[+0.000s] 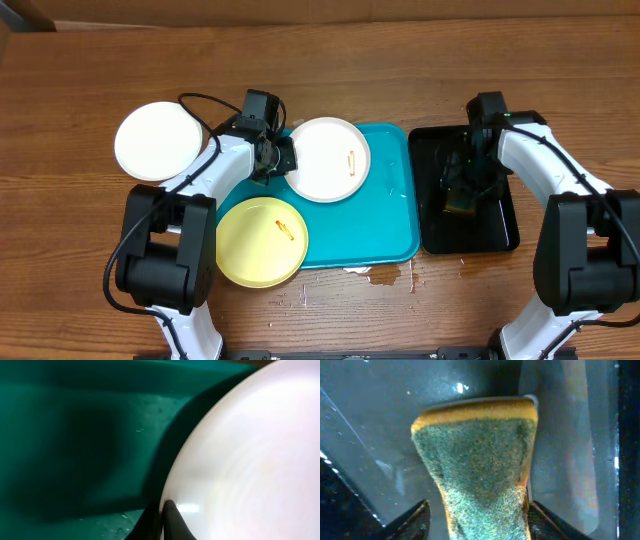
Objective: Clean dirty plates on tray and stack at the side
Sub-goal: 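Lower right gripper into black tray and grasp the sponge, then lift the sponge with right gripper and carry it toward the plate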
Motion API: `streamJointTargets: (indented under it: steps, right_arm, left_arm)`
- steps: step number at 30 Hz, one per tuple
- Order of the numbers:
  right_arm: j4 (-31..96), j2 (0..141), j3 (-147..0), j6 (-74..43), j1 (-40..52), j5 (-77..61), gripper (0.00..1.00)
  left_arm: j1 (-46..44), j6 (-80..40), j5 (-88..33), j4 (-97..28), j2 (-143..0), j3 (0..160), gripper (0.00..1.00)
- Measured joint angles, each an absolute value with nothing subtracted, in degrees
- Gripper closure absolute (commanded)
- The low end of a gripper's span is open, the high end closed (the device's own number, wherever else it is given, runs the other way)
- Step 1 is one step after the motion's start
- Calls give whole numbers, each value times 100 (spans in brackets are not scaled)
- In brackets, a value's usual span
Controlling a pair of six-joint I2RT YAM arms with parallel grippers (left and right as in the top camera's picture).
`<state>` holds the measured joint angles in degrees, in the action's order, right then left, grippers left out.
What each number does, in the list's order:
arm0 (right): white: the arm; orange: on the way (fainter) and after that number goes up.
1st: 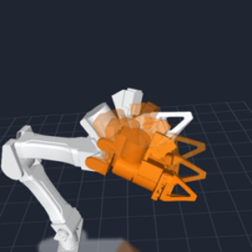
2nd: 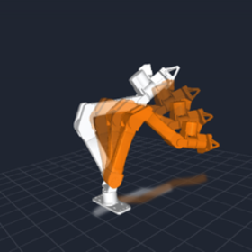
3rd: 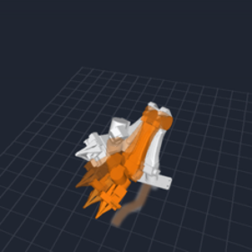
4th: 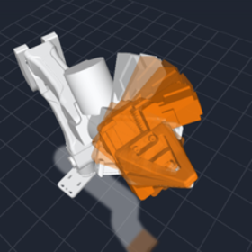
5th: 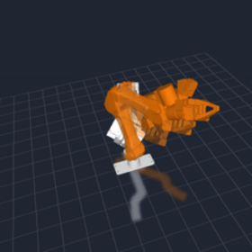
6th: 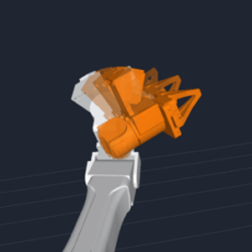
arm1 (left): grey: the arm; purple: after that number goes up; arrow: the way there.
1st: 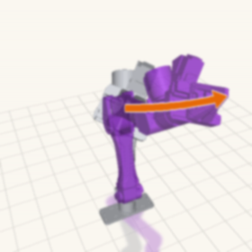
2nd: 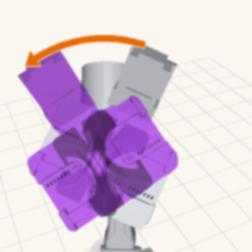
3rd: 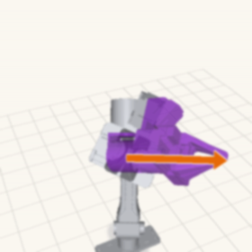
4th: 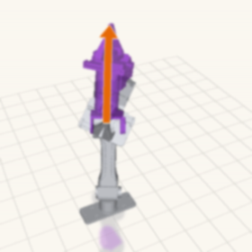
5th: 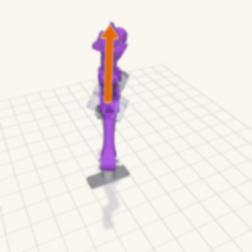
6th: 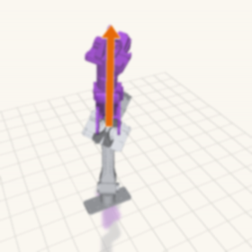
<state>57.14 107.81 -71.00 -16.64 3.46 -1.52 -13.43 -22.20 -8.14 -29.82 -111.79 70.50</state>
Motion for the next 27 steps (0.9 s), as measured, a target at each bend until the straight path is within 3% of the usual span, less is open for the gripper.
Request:
streamJointTargets:
  steps: [7,13,14,15,16,24,27]
  right_arm:
    - [5645,10781,-7026,-1651,346,-117,62]
    - [5472,10781,-6936,-1634,346,-115,53]
    - [5408,10781,-6895,-1638,346,-113,57]
    - [5347,10781,-6855,-1647,346,-113,73]
    - [5315,10781,-6818,-1645,346,-113,96]
    - [5929,10781,-7087,-1645,340,-106,96]
    - [6383,10785,-7614,-1640,340,-64,96]
  left_arm:
    - [-1343,-1959,-1186,-3114,-11227,7065,96]
    - [-1343,-1798,-1302,-3127,-11253,7087,94]
    - [-1343,-1791,-1315,-3129,-11253,7087,93]
    - [-1343,-1778,-1326,-3129,-11253,7087,92]
    - [-1343,-1776,-1334,-3129,-11257,7087,92]
    - [-1343,-1774,-1376,-3114,-11286,7087,89]
    - [-1343,-1734,-1378,-3020,-11295,7087,77]
